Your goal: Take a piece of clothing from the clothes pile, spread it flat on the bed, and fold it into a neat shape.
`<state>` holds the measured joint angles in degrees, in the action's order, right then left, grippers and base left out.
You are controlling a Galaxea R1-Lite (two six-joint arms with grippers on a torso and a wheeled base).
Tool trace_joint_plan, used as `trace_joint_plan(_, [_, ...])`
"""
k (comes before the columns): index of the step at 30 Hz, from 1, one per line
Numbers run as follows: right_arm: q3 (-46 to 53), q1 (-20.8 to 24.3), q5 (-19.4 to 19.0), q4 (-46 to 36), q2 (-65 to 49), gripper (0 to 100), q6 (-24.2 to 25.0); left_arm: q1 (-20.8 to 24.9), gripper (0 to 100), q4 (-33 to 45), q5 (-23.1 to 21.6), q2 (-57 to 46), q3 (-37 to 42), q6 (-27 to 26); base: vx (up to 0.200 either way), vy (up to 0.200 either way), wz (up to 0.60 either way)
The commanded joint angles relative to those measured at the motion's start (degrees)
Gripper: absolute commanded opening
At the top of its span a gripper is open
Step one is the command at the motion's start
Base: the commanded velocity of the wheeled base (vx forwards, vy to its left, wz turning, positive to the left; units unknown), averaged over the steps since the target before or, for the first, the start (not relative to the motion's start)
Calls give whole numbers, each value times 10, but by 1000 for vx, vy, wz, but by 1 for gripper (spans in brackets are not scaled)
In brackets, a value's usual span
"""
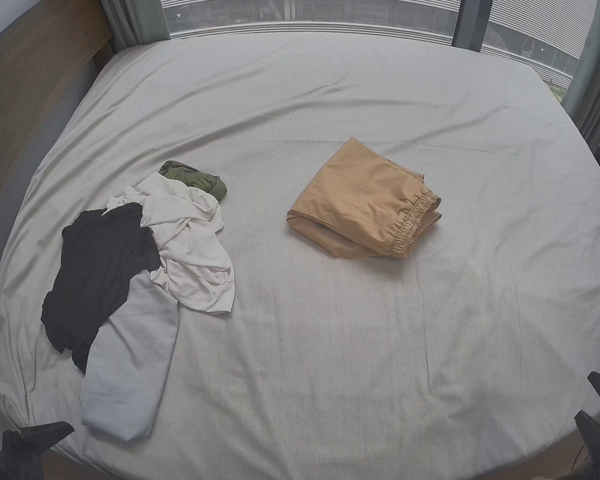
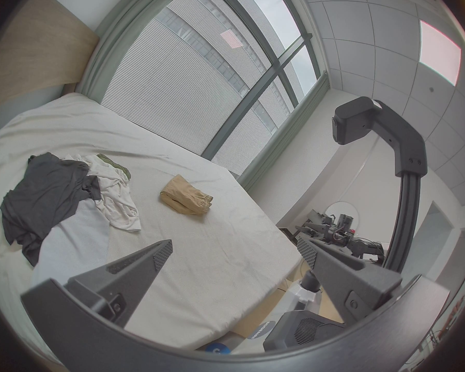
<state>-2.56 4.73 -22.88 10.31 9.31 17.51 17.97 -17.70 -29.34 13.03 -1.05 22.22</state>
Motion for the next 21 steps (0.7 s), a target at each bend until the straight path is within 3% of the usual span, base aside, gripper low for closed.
trace_joint_plan(1, [26,-7,74,-7,-40,100,-56,-44,100,35,-2,-47,10,-18,0,0,0])
trace_joint_plan(8, [26,-7,159,-19,-40,100,-88,-78,100,86,5,-76,10,-53,0,0,0])
trace_joint_plan(14, [26,-11,275,-68,-40,100,-106,-120,100,133,24,-77,10,-136,0,0,0])
trace_joint_plan(18, [26,-55,240,-77,-93,100,-144,-134,100,135,93,-78,10,-148,0,0,0])
trace_joint_plan(21, [24,-54,235,-117,-83,100,-170,-186,100,137,107,-91,10,-183,0,0,0])
